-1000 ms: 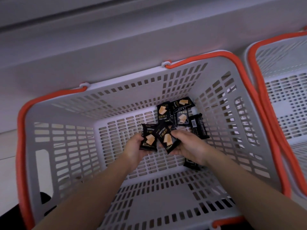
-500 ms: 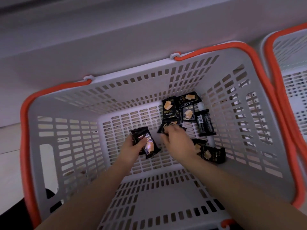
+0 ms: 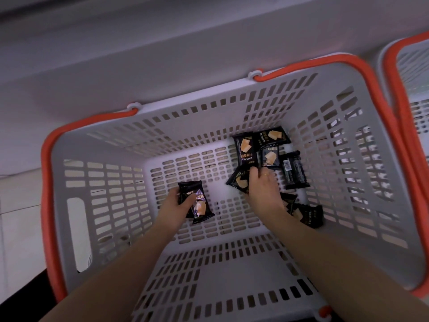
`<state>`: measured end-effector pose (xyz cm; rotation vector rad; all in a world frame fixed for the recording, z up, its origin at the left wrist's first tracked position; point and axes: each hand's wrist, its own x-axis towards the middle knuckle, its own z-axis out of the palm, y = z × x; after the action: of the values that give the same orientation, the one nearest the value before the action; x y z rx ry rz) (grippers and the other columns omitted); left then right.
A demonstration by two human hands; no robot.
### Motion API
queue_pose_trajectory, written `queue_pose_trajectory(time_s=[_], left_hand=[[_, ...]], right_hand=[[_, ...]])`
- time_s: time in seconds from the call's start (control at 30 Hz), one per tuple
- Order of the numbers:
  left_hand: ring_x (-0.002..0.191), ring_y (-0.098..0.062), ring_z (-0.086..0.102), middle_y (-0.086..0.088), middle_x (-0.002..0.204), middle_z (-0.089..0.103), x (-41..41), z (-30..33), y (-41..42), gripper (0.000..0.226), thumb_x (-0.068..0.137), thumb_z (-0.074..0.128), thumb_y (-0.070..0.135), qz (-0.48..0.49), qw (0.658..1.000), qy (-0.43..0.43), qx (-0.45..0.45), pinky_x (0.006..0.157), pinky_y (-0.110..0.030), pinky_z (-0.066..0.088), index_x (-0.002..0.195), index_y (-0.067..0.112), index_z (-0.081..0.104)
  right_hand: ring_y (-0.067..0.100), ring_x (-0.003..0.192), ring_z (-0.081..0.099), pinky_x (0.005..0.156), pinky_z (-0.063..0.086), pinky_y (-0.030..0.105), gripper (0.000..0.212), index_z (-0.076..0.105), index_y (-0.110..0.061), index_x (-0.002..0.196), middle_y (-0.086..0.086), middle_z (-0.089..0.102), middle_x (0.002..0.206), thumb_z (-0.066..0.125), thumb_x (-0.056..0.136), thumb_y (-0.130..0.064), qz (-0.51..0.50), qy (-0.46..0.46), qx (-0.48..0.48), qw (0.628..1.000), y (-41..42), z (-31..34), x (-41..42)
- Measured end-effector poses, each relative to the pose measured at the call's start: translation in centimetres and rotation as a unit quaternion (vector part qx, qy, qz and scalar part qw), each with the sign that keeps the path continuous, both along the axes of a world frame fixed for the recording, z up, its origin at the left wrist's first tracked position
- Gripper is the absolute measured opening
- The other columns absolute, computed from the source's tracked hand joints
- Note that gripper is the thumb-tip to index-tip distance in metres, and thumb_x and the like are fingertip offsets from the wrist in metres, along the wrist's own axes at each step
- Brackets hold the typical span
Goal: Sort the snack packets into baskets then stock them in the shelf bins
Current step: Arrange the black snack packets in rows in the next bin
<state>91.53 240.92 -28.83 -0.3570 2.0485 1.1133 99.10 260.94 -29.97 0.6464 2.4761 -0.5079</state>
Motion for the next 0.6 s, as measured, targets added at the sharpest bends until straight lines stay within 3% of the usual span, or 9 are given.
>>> queue_pose_trajectory(time_s=[0.13, 0.27, 0.37, 0.5, 0.6], left_hand=[[0.083, -0.006, 0.06, 0.006, 0.1, 0.06, -0.4, 0.8, 0.6, 0.024, 0.093, 0.055, 0.025, -0.003, 1.0, 0.004, 0.024, 0.071, -0.023, 0.049, 0.116, 0.023, 0.05], [0.075, 0.01, 0.058, 0.015, 0.092, 0.062, -1.4, 3.4, 1.2, 0.013, 0.093, 0.054, 0.029, -0.063, 0.996, 0.037, 0.047, 0.058, -0.006, 0.045, 0.106, 0.029, 0.054], [0.07, 0.011, 0.061, 0.02, 0.088, 0.066, -2.5, 6.8, 1.8, 0.008, 0.092, 0.055, 0.031, -0.12, 0.989, 0.042, 0.074, 0.055, -0.004, 0.044, 0.098, 0.034, 0.06], [0.074, -0.012, 0.062, 0.003, 0.085, 0.069, -4.0, 12.6, 2.9, 0.011, 0.091, 0.057, 0.021, -0.171, 0.976, 0.014, 0.133, 0.064, -0.019, 0.045, 0.097, 0.024, 0.066], [0.078, -0.007, 0.067, 0.006, 0.087, 0.073, -4.4, 17.4, 3.6, 0.014, 0.09, 0.056, 0.025, -0.199, 0.963, 0.001, 0.183, 0.065, -0.013, 0.049, 0.096, 0.023, 0.069]], right_hand=[[0.032, 0.113, 0.046, 0.097, 0.038, 0.035, 0.057, 0.03, -0.012, 0.128, 0.014, 0.057, 0.121, 0.065, 0.084, -0.021, 0.001, -0.034, -0.065, 0.997, 0.5, 1.2, 0.2], [0.022, 0.114, 0.053, 0.089, 0.045, 0.03, 0.054, 0.045, -0.014, 0.128, 0.006, 0.058, 0.125, 0.069, 0.081, -0.021, -0.049, 0.037, -0.234, 0.97, 1.8, 5.9, 0.0], [0.018, 0.126, 0.039, 0.099, 0.039, 0.032, 0.059, 0.042, -0.023, 0.135, -0.001, 0.052, 0.133, 0.069, 0.082, -0.023, 0.049, 0.125, -0.201, 0.97, 2.3, 10.8, -0.1], [0.018, 0.127, 0.034, 0.102, 0.03, 0.03, 0.054, 0.045, -0.022, 0.135, -0.001, 0.05, 0.135, 0.065, 0.085, -0.017, 0.207, 0.219, -0.113, 0.947, 2.2, 17.6, -0.9], [0.023, 0.128, 0.034, 0.105, 0.033, 0.038, 0.049, 0.049, -0.021, 0.133, 0.002, 0.045, 0.137, 0.059, 0.086, -0.01, 0.295, 0.258, -0.055, 0.919, 1.8, 22.1, -1.2]])
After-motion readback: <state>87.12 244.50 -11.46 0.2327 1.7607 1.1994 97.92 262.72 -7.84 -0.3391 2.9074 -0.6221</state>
